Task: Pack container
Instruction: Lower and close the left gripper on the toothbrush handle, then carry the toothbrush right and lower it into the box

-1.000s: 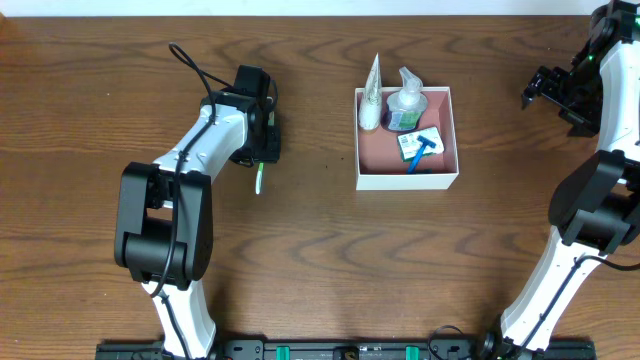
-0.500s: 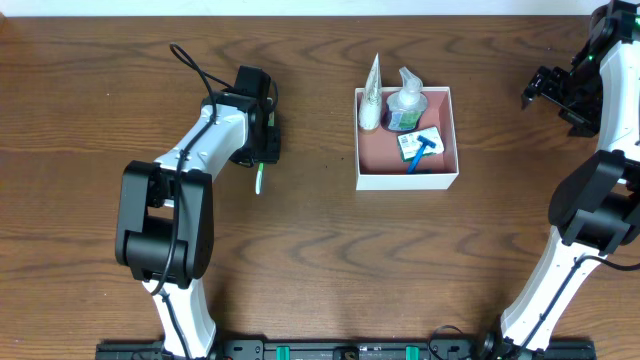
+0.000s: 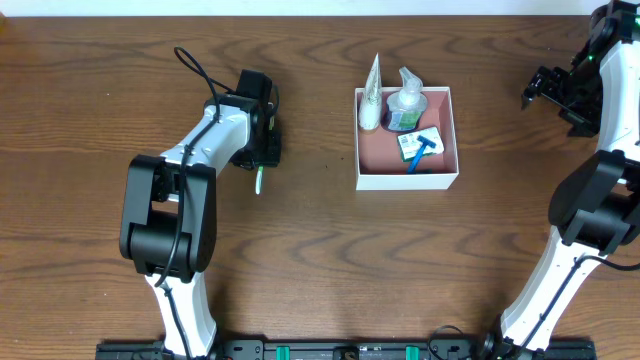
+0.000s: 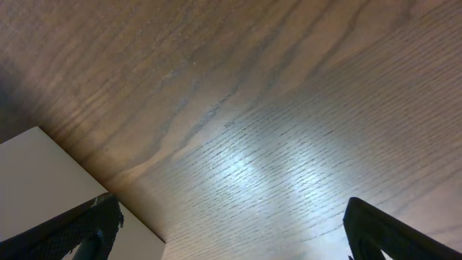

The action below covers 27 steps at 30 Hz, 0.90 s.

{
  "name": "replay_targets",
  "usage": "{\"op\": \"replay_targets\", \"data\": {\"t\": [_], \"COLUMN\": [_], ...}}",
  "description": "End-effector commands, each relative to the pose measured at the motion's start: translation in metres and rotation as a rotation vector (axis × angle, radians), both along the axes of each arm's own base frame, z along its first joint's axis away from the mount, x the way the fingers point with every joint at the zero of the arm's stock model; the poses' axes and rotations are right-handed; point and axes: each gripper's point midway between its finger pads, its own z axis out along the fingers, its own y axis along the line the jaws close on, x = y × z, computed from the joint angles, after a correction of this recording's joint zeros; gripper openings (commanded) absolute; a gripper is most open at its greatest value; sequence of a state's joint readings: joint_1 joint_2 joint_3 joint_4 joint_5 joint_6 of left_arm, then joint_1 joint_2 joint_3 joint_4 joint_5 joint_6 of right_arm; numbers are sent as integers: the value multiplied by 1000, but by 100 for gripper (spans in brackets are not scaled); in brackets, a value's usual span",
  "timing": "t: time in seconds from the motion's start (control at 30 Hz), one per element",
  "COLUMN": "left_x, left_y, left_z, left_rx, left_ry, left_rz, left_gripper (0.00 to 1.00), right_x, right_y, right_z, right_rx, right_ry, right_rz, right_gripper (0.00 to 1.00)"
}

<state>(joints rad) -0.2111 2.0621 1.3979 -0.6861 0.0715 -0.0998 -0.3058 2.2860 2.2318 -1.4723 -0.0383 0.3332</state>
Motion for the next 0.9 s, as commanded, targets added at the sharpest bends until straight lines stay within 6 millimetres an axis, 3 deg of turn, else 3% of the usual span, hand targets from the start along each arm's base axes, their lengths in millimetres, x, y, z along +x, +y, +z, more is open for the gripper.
{"op": "replay_targets", "data": {"t": [0.0, 0.17, 0.3, 0.57, 0.73, 0.87], "left_x": [-3, -3, -3, 1, 13, 24], "left_y": [5, 5, 5, 4, 2, -1], "left_z": [-6, -6, -6, -2, 22, 59], "left_rx": [18, 17, 18, 13, 0, -19], "left_ry": [16, 16, 15, -7, -66, -157], "left_rz": [-6, -6, -6, -6, -5, -5], "left_gripper": [37, 28, 15, 7, 6, 6], "right_x": [-1, 0, 0, -1, 0, 0], "right_y": [0, 0, 0, 0, 0, 0], "right_z": [6, 6, 6, 6, 6, 6], "right_rx": [0, 0, 0, 0, 0, 0], "right_ry": [-13, -13, -13, -13, -13, -13], "right_rz": [-16, -15, -15, -15, -15, -15], "right_gripper": [99, 99, 99, 99, 99, 99]}}
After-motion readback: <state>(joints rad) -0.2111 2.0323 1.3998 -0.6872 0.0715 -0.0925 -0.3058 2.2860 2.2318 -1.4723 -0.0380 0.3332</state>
